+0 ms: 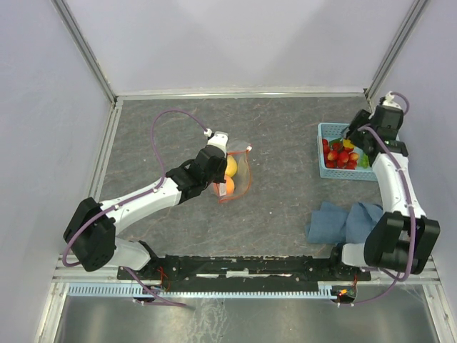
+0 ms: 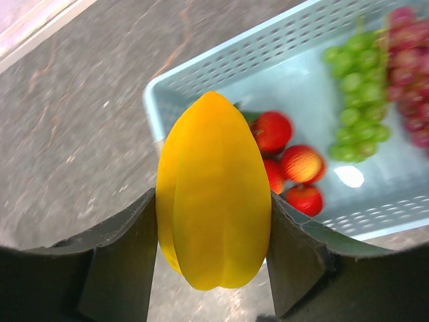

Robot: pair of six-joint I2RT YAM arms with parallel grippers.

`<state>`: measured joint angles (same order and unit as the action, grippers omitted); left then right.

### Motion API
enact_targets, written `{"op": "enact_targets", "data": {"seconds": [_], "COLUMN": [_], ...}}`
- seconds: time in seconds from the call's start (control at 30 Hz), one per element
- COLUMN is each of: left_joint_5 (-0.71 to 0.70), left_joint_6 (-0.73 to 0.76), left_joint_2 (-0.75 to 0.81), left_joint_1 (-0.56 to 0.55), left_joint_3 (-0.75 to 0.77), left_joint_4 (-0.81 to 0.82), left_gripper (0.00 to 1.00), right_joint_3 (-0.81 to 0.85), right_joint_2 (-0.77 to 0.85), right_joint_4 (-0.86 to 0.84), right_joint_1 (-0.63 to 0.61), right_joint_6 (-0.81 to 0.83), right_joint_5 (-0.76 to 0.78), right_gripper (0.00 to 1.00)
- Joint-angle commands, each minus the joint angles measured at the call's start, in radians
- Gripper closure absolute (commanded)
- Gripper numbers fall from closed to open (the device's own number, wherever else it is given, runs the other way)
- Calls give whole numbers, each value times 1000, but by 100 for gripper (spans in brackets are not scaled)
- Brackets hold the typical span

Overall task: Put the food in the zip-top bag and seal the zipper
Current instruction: Pick up the fake fruit from the bin.

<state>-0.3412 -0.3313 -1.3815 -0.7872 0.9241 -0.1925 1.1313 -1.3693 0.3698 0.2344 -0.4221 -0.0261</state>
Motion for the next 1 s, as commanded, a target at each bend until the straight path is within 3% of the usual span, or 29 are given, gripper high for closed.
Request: {"op": "enact_targets", "data": {"seconds": [0.0, 0.4, 0.6, 0.97], "left_joint_5": [3, -3, 7, 30], "left_joint_6": [34, 38, 34, 30], "left_joint_2": [15, -26, -42, -48], "left_joint_1": [1, 1, 0, -1], "left_joint_3": [49, 97, 99, 96], "left_joint_4": [26, 8, 8, 9], "left_gripper": [97, 97, 97, 97], "right_joint_3": [-31, -85, -103, -101], "right_joint_2": [101, 278, 290, 201], "right_joint_4": [41, 92, 98, 32], "right_joint_1": [-94, -304, -434, -761], "right_joint_6": [-14, -42, -83, -154], "right_joint_5": [-83, -287, -379, -375], "right_gripper": [58, 59, 60, 59]}}
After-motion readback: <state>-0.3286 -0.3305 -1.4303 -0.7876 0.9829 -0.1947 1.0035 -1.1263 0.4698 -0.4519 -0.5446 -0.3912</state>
